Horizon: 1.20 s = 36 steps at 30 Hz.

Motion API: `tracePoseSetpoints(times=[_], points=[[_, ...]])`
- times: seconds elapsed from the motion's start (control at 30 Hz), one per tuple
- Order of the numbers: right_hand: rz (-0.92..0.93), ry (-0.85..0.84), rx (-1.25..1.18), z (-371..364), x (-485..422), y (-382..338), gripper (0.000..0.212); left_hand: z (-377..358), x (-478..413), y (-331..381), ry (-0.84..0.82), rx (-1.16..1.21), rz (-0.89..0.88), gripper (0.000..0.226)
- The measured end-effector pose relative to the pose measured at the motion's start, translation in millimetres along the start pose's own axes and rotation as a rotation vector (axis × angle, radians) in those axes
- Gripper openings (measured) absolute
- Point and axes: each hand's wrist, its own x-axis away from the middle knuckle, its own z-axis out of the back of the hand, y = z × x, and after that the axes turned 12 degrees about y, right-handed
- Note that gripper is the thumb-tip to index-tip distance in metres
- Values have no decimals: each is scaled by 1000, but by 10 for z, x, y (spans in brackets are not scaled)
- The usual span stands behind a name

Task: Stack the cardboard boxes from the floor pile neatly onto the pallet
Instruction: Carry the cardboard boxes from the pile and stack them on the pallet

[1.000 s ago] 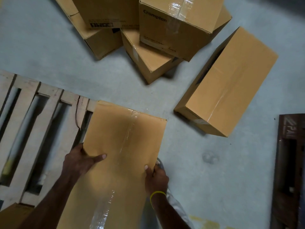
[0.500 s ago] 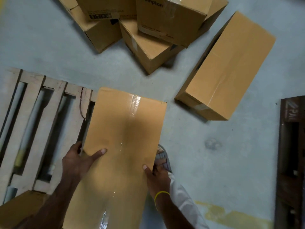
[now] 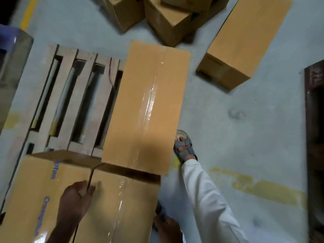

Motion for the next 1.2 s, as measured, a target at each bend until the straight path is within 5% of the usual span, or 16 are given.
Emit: tracePoseSetpoints(times=[0.07, 0.13, 0.23, 0.3, 0.53, 0.73, 1.2], points=[[42, -16, -7, -414, -246, 615, 68, -147, 46, -322, -83, -54, 12, 26], [163, 182, 35, -500, -225, 709, 38, -306, 47, -574, -100, -111, 15, 47], [226, 194, 167, -431, 14, 248, 93, -475, 18, -719, -37, -143, -4, 61], [252, 154, 233, -439, 20, 94, 108, -512, 79, -721, 20, -123, -10, 69], [240, 276, 254, -471, 6, 66, 39, -815, 424, -886, 137, -164, -15, 84], [246, 331, 184, -481, 13, 90, 30, -757, 376, -756, 97, -125, 155, 98], [220, 363, 171, -330, -51, -34, 34, -740, 370, -601, 129, -7, 114, 96]])
